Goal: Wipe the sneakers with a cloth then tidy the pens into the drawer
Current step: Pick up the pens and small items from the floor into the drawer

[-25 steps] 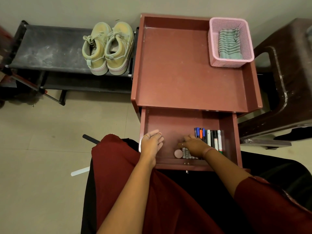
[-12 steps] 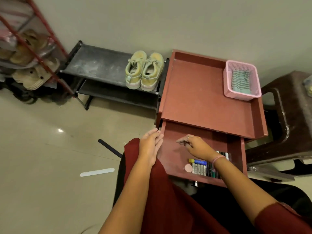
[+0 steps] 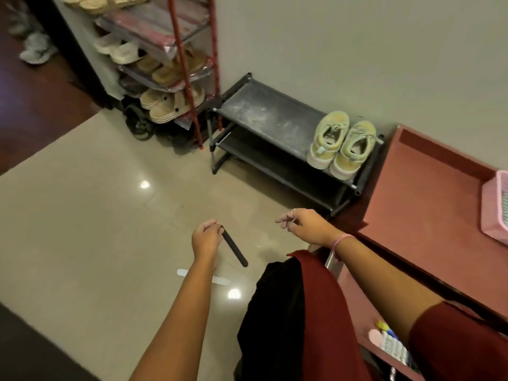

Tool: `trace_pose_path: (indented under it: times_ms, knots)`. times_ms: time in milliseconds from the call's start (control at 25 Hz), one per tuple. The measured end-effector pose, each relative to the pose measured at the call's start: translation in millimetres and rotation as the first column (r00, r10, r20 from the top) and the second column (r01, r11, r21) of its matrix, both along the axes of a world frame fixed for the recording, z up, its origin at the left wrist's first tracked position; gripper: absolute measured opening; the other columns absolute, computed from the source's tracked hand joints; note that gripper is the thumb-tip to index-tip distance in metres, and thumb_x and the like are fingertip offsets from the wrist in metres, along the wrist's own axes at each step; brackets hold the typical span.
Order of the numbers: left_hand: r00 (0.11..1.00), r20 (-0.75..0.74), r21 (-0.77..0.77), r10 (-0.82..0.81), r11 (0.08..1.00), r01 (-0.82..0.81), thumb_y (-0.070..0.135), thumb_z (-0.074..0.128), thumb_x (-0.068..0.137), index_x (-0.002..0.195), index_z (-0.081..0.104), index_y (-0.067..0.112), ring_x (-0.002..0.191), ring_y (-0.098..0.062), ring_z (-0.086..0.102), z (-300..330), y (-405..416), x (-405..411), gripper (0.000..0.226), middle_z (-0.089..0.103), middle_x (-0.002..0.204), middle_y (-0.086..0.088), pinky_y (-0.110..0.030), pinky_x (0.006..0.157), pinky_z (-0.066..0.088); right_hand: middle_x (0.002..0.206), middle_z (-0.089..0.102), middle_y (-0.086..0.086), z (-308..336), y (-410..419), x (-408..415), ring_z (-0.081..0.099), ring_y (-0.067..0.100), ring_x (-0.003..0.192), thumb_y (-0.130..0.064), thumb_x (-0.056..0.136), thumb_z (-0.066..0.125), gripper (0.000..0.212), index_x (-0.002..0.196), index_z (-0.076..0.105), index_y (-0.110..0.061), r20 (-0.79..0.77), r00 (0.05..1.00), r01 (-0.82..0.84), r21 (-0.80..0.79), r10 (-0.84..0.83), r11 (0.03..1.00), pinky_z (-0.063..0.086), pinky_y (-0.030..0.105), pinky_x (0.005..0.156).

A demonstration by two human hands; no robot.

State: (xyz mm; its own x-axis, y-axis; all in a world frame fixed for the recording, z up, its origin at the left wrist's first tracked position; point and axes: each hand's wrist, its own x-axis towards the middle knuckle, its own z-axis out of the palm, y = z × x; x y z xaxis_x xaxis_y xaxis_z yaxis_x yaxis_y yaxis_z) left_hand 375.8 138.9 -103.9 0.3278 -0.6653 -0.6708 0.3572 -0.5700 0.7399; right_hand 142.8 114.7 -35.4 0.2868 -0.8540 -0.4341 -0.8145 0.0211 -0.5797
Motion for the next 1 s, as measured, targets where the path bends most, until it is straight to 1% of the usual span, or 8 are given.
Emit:
trace_pose_path:
  times_ms: [200, 360, 480, 560, 640, 800, 920, 1000]
  knots:
    - [0.996, 0.037, 0.215, 0.080, 0.973, -0.086, 0.006, 0.051, 0.093, 0.122, 0.058, 0.002, 0.074, -0.015, 0.058, -95.9, 20.2, 60.5, 0.030, 0.057, 0.080, -0.001, -0.024, 0.067, 0.047, 0.127, 0.058, 0.005, -81.0, -39.3, 79.0, 0.052, 0.021, 0.117, -0.008, 0.095, 0.041, 0.036, 0.127, 0.056, -0.014, -0.128, 0.991, -0.023, 0.172, 0.046, 0.985, 0.035, 0.022, 0.095]
    - [0.985, 0.018, 0.392, 0.169, 0.906, -0.163, 0.004, 0.049, 0.093, 0.114, 0.057, -0.001, 0.087, -0.025, 0.059, -169.1, 52.1, 77.1, 0.023, 0.058, 0.084, -0.007, -0.036, 0.081, 0.050, 0.135, 0.051, 0.010, -152.5, -51.6, 113.5, 0.046, 0.023, 0.125, -0.001, 0.090, 0.040, 0.046, 0.135, 0.045, -0.010, -0.188, 0.981, 0.018, 0.330, 0.047, 0.944, 0.035, 0.024, 0.100]
    - [0.979, -0.016, 0.508, 0.202, 0.845, -0.166, 0.001, 0.048, 0.091, 0.087, 0.057, 0.001, 0.076, -0.021, 0.053, -209.3, 70.0, 77.1, 0.010, 0.055, 0.089, -0.013, -0.031, 0.067, 0.043, 0.138, 0.045, 0.012, -192.4, -59.5, 128.6, 0.045, 0.025, 0.127, 0.004, 0.089, 0.040, 0.048, 0.136, 0.044, -0.007, -0.172, 0.985, 0.072, 0.390, -0.005, 0.918, 0.037, 0.024, 0.096]
    - [0.980, -0.034, 0.551, 0.196, 0.822, -0.145, 0.004, 0.047, 0.092, 0.081, 0.054, 0.005, 0.082, -0.021, 0.051, -226.7, 76.2, 70.5, 0.013, 0.054, 0.097, -0.014, -0.032, 0.070, 0.043, 0.138, 0.045, 0.013, -214.0, -61.6, 130.3, 0.046, 0.026, 0.126, 0.006, 0.089, 0.039, 0.047, 0.134, 0.045, -0.006, -0.144, 0.987, 0.123, 0.406, -0.070, 0.906, 0.038, 0.022, 0.091]
    - [0.984, -0.065, 0.567, 0.167, 0.818, -0.101, 0.009, 0.048, 0.095, 0.095, 0.057, 0.007, 0.096, -0.021, 0.050, -249.4, 78.0, 58.7, 0.009, 0.055, 0.109, -0.012, -0.036, 0.080, 0.044, 0.139, 0.045, 0.012, -247.4, -62.6, 126.8, 0.046, 0.025, 0.127, 0.007, 0.090, 0.037, 0.048, 0.135, 0.046, -0.005, -0.131, 0.979, 0.200, 0.425, -0.158, 0.883, 0.037, 0.020, 0.092]
    - [0.989, -0.144, 0.544, 0.030, 0.837, 0.054, 0.016, 0.051, 0.096, 0.131, 0.049, 0.015, 0.113, -0.017, 0.042, -273.5, 60.0, 29.8, 0.035, 0.047, 0.126, -0.001, -0.036, 0.092, 0.039, 0.141, 0.044, 0.011, -305.5, -43.7, 115.3, 0.045, 0.024, 0.128, 0.001, 0.093, 0.039, 0.047, 0.139, 0.043, -0.006, -0.127, 0.961, 0.277, 0.510, -0.247, 0.815, 0.036, 0.024, 0.102]
    - [0.982, -0.165, 0.549, 0.097, 0.836, 0.010, 0.028, 0.053, 0.097, 0.135, 0.043, 0.015, 0.114, -0.019, 0.042, -288.7, 47.6, 15.2, 0.041, 0.042, 0.129, -0.001, -0.038, 0.095, 0.037, 0.143, 0.040, 0.010, -338.1, -25.0, 112.3, 0.044, 0.023, 0.127, -0.005, 0.095, 0.047, 0.045, 0.139, 0.041, -0.003, -0.126, 0.968, 0.248, 0.580, -0.215, 0.776, 0.037, 0.021, 0.101]
    - [0.971, -0.161, 0.576, 0.176, 0.815, -0.052, 0.036, 0.054, 0.096, 0.128, 0.038, 0.018, 0.110, -0.021, 0.041, -299.2, 41.6, 8.6, 0.040, 0.040, 0.127, -0.002, -0.039, 0.094, 0.035, 0.144, 0.037, 0.010, -353.5, -22.0, 109.8, 0.045, 0.022, 0.125, -0.004, 0.092, 0.051, 0.049, 0.139, 0.038, -0.002, -0.130, 0.969, 0.244, 0.608, -0.209, 0.755, 0.039, 0.028, 0.105]
